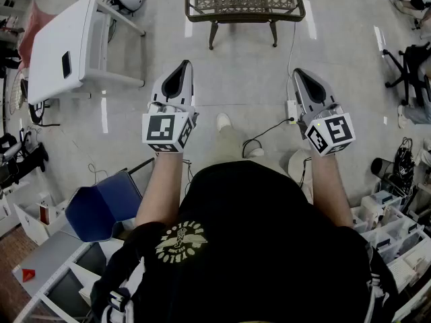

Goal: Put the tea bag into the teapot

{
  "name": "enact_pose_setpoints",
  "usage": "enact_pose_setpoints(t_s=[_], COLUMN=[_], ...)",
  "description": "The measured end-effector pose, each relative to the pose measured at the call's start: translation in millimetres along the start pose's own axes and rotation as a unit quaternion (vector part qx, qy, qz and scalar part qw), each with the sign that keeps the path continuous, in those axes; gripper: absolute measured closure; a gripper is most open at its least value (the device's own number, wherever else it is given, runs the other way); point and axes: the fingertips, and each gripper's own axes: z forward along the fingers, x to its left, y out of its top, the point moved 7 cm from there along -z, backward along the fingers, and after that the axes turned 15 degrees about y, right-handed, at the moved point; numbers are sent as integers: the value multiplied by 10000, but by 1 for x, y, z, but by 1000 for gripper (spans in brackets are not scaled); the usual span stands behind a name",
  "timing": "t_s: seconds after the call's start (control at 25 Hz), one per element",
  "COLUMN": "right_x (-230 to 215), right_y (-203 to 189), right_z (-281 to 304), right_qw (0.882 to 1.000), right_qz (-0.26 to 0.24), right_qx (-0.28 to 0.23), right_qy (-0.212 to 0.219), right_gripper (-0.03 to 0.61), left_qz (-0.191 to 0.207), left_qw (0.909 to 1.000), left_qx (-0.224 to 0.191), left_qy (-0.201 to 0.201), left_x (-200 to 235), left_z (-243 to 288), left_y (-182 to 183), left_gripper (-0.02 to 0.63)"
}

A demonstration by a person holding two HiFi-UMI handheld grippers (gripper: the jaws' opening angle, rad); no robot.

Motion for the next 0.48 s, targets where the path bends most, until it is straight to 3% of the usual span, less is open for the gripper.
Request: enact_pose_setpoints(t_s=[0.48], right_x=[-17], right_y=[30], right_z=[80], right_qw=[9996], right_qz=[22], right_qx=[143], right_qy=[-245], right_gripper=[569], left_qz=[-44], left_qw=[9995], left_qx=[-144], left_qy=[-265], left_x=[66], left_z=[77], left_y=[22], left_gripper=[618])
